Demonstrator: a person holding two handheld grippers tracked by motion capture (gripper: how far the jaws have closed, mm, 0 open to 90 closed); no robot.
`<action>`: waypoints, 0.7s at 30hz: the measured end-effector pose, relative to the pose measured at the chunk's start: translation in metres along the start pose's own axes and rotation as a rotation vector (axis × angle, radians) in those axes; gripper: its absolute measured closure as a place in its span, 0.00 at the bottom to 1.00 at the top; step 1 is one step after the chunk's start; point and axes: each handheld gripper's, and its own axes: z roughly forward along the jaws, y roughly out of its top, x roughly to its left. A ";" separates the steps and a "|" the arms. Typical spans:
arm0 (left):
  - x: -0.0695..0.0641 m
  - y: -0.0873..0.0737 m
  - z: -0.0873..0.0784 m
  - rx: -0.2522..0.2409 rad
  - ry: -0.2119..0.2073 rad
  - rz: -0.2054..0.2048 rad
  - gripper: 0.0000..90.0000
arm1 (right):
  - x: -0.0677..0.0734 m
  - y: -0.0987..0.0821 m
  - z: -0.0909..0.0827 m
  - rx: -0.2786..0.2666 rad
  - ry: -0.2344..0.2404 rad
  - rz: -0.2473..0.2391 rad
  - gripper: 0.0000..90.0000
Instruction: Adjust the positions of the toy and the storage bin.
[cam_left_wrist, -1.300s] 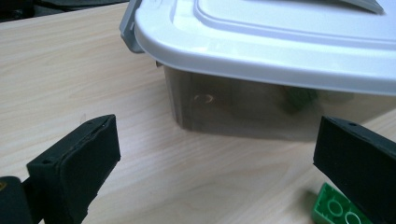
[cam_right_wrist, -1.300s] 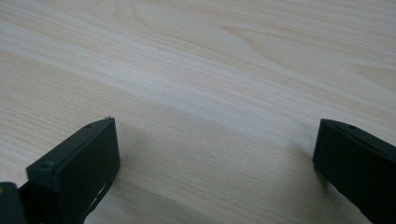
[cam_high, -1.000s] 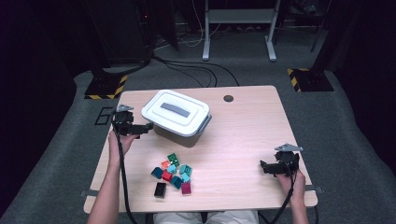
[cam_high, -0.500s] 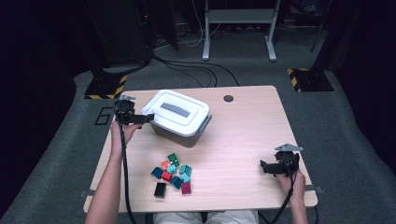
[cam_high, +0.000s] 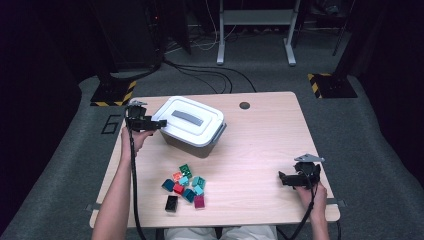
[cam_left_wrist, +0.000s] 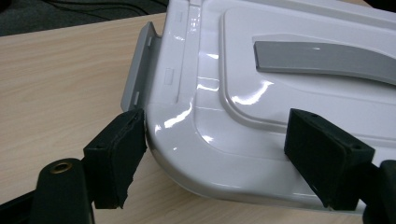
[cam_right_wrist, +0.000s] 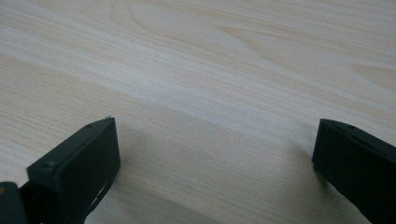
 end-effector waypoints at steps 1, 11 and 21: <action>0.000 0.000 0.000 -0.002 -0.001 -0.005 0.24 | 0.000 0.000 0.000 -0.002 -0.002 0.003 0.00; -0.002 -0.001 0.000 -0.006 0.002 -0.031 0.25 | 0.000 0.000 0.000 0.000 0.000 0.000 0.00; -0.010 -0.002 0.002 -0.007 0.021 -0.039 0.24 | 0.000 0.000 0.000 -0.002 -0.001 0.001 0.00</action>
